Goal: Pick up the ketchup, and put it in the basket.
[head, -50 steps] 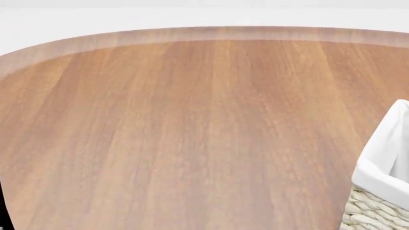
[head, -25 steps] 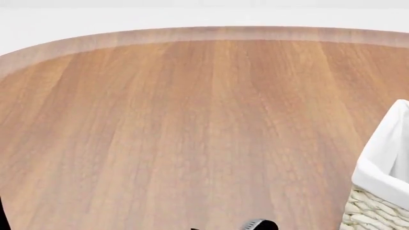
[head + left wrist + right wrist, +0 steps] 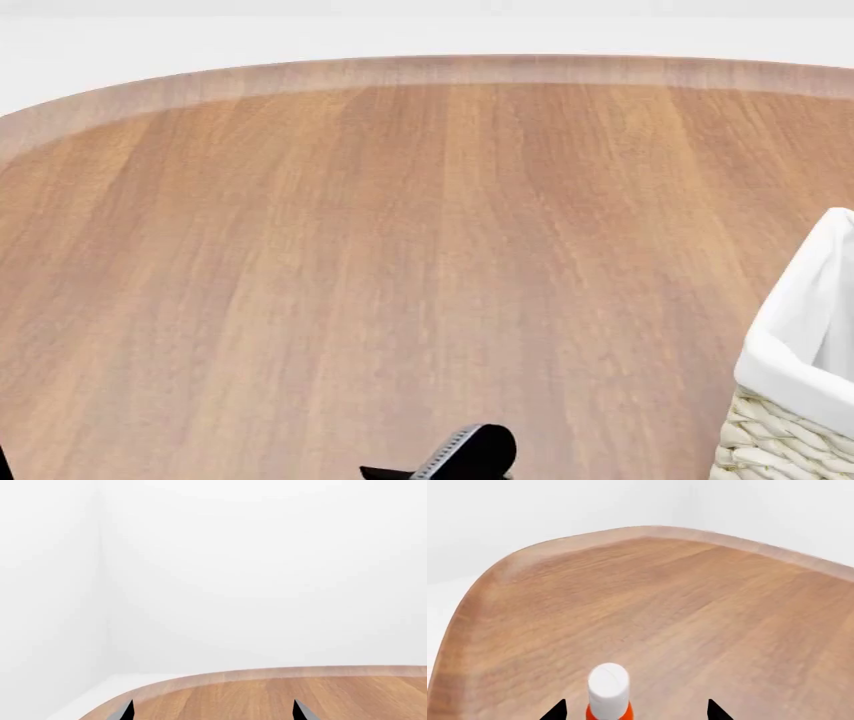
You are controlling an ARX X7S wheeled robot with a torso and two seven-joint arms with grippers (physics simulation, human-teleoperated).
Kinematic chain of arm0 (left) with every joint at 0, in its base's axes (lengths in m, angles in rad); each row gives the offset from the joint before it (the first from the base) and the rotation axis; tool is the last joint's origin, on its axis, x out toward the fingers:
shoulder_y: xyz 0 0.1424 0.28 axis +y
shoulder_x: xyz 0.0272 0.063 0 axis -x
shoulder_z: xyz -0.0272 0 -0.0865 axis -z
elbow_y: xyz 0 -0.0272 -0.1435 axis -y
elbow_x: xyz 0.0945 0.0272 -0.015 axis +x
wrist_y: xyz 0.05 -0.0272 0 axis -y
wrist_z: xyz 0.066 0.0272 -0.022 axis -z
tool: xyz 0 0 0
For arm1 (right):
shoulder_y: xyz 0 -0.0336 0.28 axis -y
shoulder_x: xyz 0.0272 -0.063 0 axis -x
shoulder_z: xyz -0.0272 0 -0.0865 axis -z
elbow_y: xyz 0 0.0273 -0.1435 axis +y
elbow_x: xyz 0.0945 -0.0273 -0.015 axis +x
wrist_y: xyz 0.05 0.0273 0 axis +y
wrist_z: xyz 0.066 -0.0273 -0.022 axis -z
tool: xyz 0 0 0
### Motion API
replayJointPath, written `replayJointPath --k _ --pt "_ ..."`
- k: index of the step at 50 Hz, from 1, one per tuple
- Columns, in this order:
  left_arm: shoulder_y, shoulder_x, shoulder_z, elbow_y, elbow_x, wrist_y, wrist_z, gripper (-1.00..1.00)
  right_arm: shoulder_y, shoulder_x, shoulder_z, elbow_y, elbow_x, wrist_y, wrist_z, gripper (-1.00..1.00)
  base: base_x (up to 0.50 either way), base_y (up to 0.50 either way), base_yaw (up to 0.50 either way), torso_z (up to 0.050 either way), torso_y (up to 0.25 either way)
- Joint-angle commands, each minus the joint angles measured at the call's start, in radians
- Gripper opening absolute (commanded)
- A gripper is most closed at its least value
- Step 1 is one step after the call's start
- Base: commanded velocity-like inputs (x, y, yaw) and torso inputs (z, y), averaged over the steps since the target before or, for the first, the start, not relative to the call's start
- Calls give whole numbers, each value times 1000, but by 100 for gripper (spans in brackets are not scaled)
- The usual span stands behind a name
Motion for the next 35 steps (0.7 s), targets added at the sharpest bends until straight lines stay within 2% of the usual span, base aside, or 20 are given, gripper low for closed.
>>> replayJointPath --k 1,13,35 --pt "-2 20 -25 1 3 -19 -3 100 44 -44 -12 58 -39 13 -50 100 0 0 0 0 0" --pt "6 10 -20 9 -3 -14 -14 100 72 -58 -4 105 -32 6 -59 100 0 0 0 0 0" --pt "20 -4 -9 4 -12 5 -28 100 115 -96 -75 164 -63 16 -75 100 0 0 0 0 0"
